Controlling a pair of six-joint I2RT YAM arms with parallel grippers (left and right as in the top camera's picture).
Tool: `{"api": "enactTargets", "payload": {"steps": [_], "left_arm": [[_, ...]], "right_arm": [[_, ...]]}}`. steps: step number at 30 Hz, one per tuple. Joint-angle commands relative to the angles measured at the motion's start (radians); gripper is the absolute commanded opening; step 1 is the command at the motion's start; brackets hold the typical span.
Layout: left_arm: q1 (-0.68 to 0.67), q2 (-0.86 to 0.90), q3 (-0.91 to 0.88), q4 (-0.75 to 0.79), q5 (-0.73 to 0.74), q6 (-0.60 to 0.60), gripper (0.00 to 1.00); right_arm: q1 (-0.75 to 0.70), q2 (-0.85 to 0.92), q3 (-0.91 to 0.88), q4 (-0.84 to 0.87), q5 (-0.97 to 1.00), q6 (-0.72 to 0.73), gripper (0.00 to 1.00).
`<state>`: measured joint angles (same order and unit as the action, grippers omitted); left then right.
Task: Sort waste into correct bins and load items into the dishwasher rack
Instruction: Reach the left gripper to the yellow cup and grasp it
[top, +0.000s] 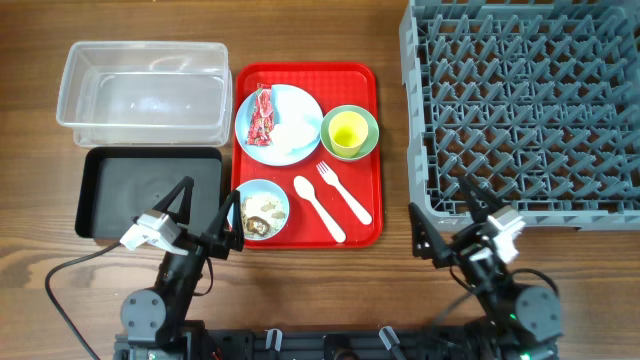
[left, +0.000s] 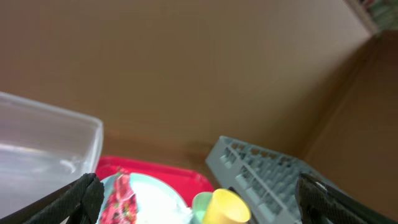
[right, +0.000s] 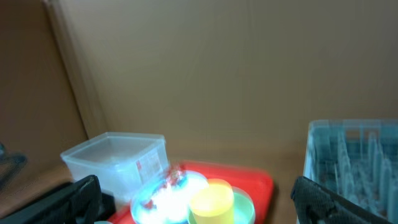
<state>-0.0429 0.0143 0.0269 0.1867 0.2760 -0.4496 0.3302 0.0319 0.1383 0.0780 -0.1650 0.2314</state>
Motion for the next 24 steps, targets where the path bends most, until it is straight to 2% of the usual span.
{"api": "enactTargets", "payload": {"steps": [1,4,8,12,16,19,22,24], "left_arm": [[0.008,0.044,0.127,-0.01,0.026,-0.03,1.0],[0.008,0.145,0.262,-0.1,0.021,-0.029,1.0],[0.008,0.366,0.508,-0.322,0.029,-0.029,1.0],[0.008,0.632,0.79,-0.56,0.087,-0.024,1.0],[0.005,0.892,1.085,-0.807,0.143,0.039,1.0],[0.005,1.017,1.219,-0.919,0.143,0.053,1.0],[0.005,1.082,1.247,-0.95,0.217,0.0,1.0],[0.005,1.123,1.247,-0.93,0.226,-0.004,1.0]], "right_arm": [[-0.004,0.087,0.233,-0.103,-0.026,0.002,1.0],[-0.004,0.208,0.396,-0.233,-0.016,-0.015,1.0],[-0.004,0.43,0.642,-0.447,-0.016,-0.023,1.0],[-0.004,0.711,0.932,-0.759,-0.016,-0.034,1.0],[-0.004,0.951,1.153,-0.976,-0.023,-0.073,1.0],[-0.004,1.06,1.219,-1.034,-0.146,-0.071,1.0],[-0.005,1.129,1.226,-1.033,-0.259,-0.052,1.0],[-0.012,1.151,1.226,-1.025,-0.224,0.061,1.0]]}}
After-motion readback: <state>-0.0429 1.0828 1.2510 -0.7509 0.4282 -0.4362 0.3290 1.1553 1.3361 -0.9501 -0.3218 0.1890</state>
